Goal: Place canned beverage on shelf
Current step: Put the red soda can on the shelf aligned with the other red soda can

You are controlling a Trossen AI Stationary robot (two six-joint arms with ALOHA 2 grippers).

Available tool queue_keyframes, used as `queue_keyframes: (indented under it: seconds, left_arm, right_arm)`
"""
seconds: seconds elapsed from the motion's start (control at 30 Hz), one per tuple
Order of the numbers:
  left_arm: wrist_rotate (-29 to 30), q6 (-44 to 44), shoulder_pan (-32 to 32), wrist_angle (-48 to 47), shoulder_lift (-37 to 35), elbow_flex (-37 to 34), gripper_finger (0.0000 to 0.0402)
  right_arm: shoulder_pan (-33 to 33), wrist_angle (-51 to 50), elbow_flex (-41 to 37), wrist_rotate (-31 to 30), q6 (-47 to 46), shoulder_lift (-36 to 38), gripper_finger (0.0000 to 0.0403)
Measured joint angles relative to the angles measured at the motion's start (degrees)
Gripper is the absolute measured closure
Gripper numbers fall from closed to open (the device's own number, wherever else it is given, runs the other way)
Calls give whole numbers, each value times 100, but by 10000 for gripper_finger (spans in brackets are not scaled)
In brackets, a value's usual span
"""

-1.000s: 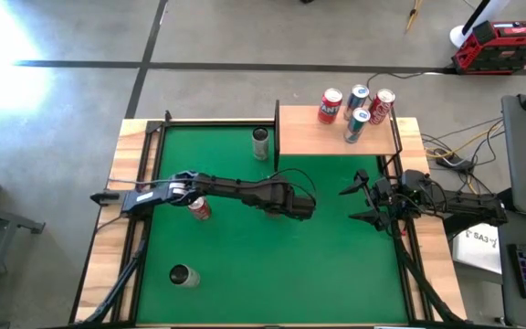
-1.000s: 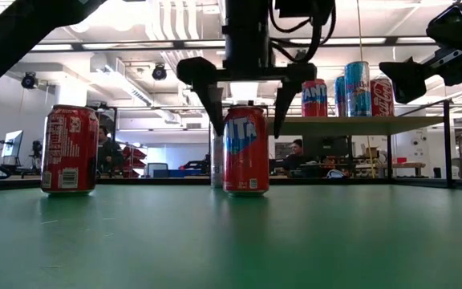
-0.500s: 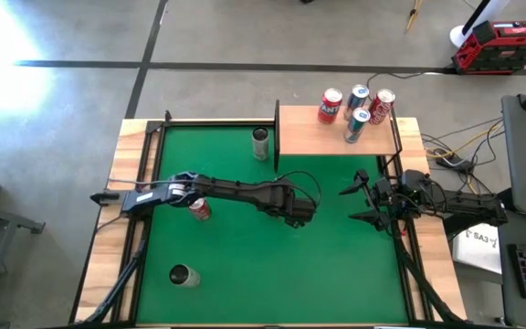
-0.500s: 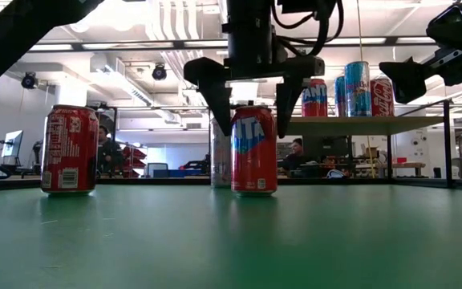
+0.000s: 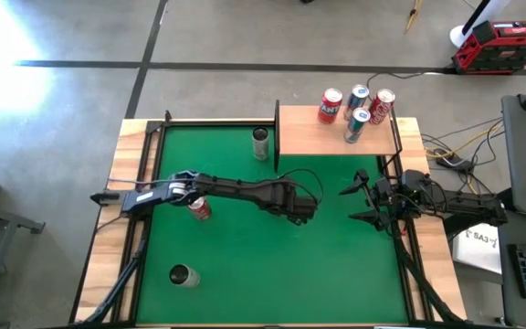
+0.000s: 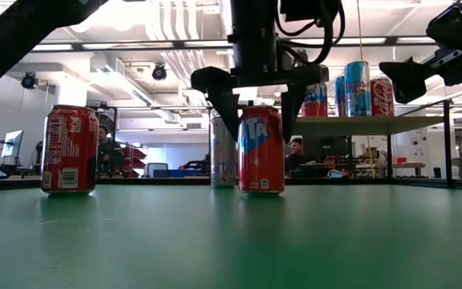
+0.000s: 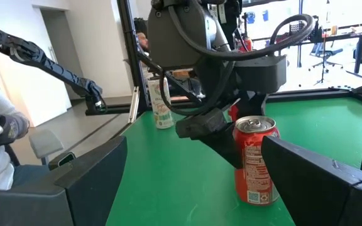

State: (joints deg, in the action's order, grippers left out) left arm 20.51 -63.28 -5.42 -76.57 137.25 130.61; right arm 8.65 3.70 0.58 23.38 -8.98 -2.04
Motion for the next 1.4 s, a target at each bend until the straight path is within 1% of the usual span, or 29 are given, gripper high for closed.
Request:
queue_keyframes:
  seconds: [0.17,0.27,0.4,0.53,0.7,0.83,1.03,1.23,1.4]
  left_arm:
    - [5,279,141,57,0,-21,37]
    - [-158,429,210,86,0,-67,37]
    - [-201,544,207,56,0,-68,42]
    - [-205,585,201,54,2,-68,62]
    - [-273,719,207,54,2,-68,112]
    - [-313,703,207,52,0,-68,113]
    - [-347,72,207,36,2,-22,113]
    - [-248,-1239,205,-27,2,9,113]
    - [-89,-1993,205,-434,9,43,113]
  right_arm:
    - [1,1,0,0,1,-2,44]
    - [0,1,0,0,-1,-1,44]
    - [-1,1,0,0,-1,0,44]
    - [0,1,0,0,0,0,44]
    - [1,-1,0,0,0,0,44]
    - [-1,1,0,0,-1,0,44]
    - [-1,1,0,0,1,0,44]
    - [0,1,0,0,0,0,44]
    - [1,1,0,2,-1,0,44]
